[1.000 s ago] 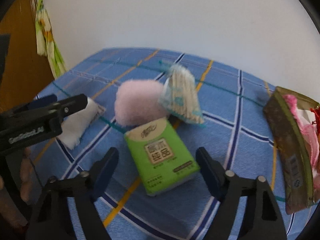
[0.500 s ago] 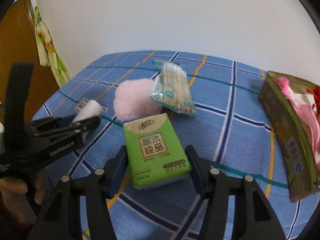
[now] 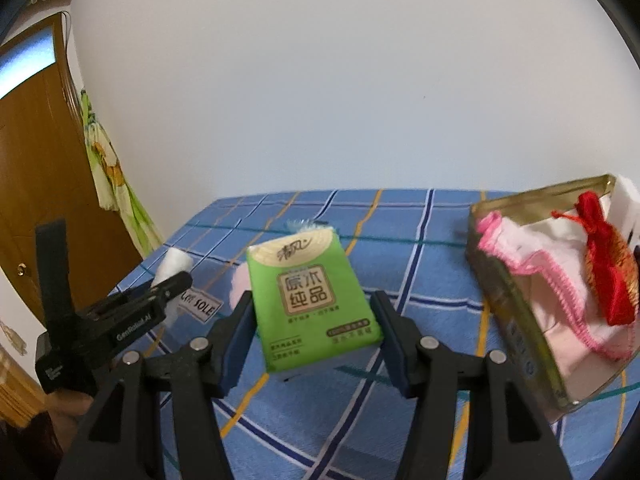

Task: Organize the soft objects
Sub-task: 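Lift the white roll with the left gripper while the right carries the tissue pack toward the tray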

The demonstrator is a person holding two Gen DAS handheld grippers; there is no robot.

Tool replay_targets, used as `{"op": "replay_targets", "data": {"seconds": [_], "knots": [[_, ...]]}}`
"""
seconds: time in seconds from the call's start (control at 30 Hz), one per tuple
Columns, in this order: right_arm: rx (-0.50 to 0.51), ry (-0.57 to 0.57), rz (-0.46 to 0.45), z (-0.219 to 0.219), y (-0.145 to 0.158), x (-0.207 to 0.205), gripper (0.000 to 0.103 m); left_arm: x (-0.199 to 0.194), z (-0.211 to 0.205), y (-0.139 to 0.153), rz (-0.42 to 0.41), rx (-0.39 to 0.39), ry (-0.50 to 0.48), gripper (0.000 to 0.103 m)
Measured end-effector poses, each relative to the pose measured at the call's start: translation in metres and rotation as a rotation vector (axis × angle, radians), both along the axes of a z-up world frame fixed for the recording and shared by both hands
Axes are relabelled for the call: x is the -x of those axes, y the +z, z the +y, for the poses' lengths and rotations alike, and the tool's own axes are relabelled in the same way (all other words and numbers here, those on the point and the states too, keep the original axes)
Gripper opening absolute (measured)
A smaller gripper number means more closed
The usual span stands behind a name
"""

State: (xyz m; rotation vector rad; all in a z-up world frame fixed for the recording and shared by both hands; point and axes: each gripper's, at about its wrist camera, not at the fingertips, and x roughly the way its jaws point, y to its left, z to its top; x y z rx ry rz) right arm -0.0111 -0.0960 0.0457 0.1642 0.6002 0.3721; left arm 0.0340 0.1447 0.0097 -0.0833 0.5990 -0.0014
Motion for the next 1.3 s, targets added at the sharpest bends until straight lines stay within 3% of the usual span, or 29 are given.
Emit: {"op": "replay_targets", "data": {"seconds": [0.27,0.43,0.57,0.83,1.3], "knots": [[0.077,-0.029,-0.091,0.012,0.008,0.01,0.058,0.004,-0.019,0.001,-0.036,-0.078,0.034,0.034],[0.074,-0.036,-0.073,0.012,0.003,0.008,0.058,0.007,-0.023,0.002,-0.049,-0.107,0.045,0.034],[0.073,-0.032,-0.06,0.013,-0.002,0.006,0.058,0.006,-0.022,0.001,-0.044,-0.104,0.05,0.034],[0.101,-0.052,-0.119,0.014,0.003,0.014,0.058,0.009,-0.025,0.001,-0.044,-0.111,0.054,0.034],[0.107,-0.04,-0.107,0.016,-0.004,0.015,0.058,0.014,-0.032,0.001,-0.039,-0.101,0.032,0.034]]}}
